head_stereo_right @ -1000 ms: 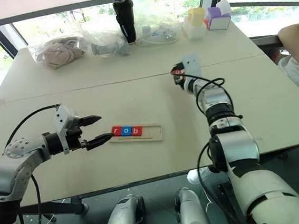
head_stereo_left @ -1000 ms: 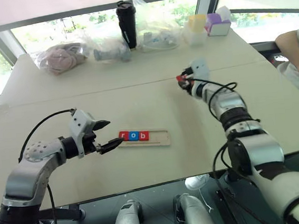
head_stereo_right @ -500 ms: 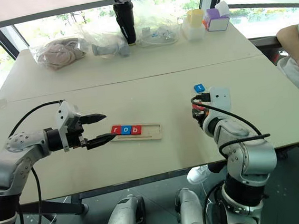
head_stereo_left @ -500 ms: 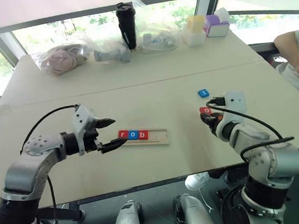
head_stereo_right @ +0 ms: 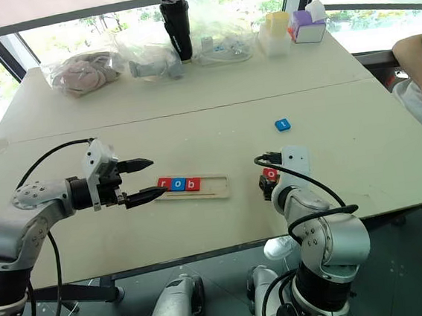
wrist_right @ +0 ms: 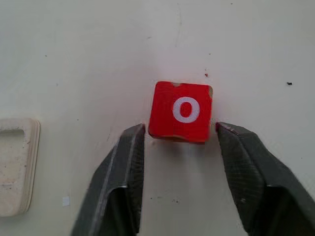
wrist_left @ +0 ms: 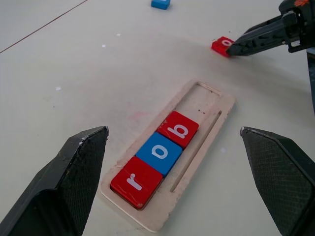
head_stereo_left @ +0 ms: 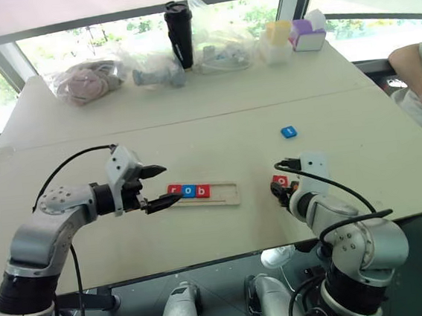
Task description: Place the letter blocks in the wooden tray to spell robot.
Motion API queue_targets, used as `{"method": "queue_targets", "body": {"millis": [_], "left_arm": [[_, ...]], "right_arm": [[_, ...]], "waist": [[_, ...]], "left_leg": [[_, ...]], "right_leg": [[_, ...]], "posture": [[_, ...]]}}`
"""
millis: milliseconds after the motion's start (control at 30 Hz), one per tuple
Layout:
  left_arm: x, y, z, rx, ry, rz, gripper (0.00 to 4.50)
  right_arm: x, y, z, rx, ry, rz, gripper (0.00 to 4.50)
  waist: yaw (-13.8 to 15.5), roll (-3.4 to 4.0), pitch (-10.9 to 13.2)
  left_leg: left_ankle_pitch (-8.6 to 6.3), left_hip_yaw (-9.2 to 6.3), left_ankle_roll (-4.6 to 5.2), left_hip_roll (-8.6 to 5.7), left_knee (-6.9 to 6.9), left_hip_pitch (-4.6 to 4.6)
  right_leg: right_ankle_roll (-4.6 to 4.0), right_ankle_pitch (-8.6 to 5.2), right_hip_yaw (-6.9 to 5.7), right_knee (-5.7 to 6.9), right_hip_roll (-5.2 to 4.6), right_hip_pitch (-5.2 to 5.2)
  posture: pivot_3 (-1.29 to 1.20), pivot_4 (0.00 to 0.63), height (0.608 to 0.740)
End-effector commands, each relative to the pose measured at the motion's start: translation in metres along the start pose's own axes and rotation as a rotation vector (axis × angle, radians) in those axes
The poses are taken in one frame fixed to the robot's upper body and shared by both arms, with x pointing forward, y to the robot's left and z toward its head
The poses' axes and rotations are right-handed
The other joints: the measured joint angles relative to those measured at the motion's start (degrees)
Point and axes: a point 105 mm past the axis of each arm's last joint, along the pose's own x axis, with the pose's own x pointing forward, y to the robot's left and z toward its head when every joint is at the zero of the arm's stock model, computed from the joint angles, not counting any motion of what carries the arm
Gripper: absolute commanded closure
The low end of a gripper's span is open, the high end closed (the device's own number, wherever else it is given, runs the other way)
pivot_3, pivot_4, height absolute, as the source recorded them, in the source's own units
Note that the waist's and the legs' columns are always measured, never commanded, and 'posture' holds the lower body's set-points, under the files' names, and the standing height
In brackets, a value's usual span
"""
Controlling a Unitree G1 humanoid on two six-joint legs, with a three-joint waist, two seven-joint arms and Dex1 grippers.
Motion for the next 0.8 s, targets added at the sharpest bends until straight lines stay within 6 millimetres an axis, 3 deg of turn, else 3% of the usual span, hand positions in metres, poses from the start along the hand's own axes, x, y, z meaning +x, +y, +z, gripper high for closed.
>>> {"method": "queue_targets", "body": {"millis": [33, 100, 167, 267, 367, 500, 800], "left_arm": [[-0.004, -0.002, 0.007, 0.023, -0.014, 0.010, 0.00], [-0.006, -0.002, 0.007, 0.022, -0.007, 0.016, 0.00], [-0.008, 0.000, 0.007, 0.025, 0.002, 0.021, 0.00], [-0.009, 0.002, 0.007, 0.030, 0.010, 0.019, 0.00], [-0.008, 0.002, 0.007, 0.034, 0.014, 0.007, 0.00], [-0.005, 0.004, 0.010, 0.044, 0.012, 0.000, 0.00], [-0.008, 0.003, 0.012, 0.057, 0.011, 0.015, 0.00]], "right_arm": [[-0.007, 0.017, 0.007, -0.075, -0.037, 0.126, 0.11], [-0.018, 0.020, 0.011, -0.240, -0.063, 0.215, 0.11], [-0.027, 0.013, 0.014, -0.415, -0.075, 0.302, 0.11], [-0.033, -0.007, 0.034, -0.634, -0.147, 0.415, 0.11], [-0.036, -0.015, 0.038, -0.762, -0.182, 0.599, 0.11], [-0.021, -0.035, 0.028, -0.874, -0.113, 0.724, 0.11], [0.020, -0.039, 0.040, -0.916, -0.112, 0.822, 0.11]], "waist": [[-0.17, 0.00, 0.00], [-0.27, 0.02, 0.01], [-0.08, 0.03, 0.03], [-0.09, -0.02, 0.04], [-0.15, -0.09, 0.06], [-0.16, -0.15, 0.05], [-0.56, -0.18, 0.06]], "left_leg": [[-0.02, 0.00, -0.03, 0.03, 0.00, 0.00], [-0.02, 0.00, -0.04, 0.03, -0.03, 0.00], [0.00, -0.01, 0.00, 0.02, -0.07, -0.04], [-0.01, 0.04, -0.02, -0.09, -0.13, -0.03], [-0.09, 0.05, -0.14, -0.10, -0.27, 0.03], [0.02, -0.05, 0.03, -0.12, -0.62, 0.14], [0.05, -0.02, 0.06, -0.19, -0.62, 0.11]], "right_leg": [[0.00, 0.00, 0.00, -0.01, 0.01, 0.00], [0.00, 0.00, 0.00, -0.03, 0.02, -0.01], [0.01, -0.02, 0.01, -0.11, -0.07, -0.01], [0.05, -0.05, 0.05, -0.27, -0.11, 0.01], [0.06, -0.05, 0.01, -0.58, 0.02, 0.12], [0.02, 0.00, -0.06, -0.90, 0.12, 0.21], [0.18, 0.12, 0.00, -0.76, 0.12, 0.12]], "posture": [[0.00, 0.150, 0.740], [0.00, 0.150, 0.740], [0.00, 0.150, 0.740], [0.00, 0.150, 0.740], [0.00, 0.150, 0.740], [0.00, 0.150, 0.740], [0.00, 0.150, 0.740]]}}
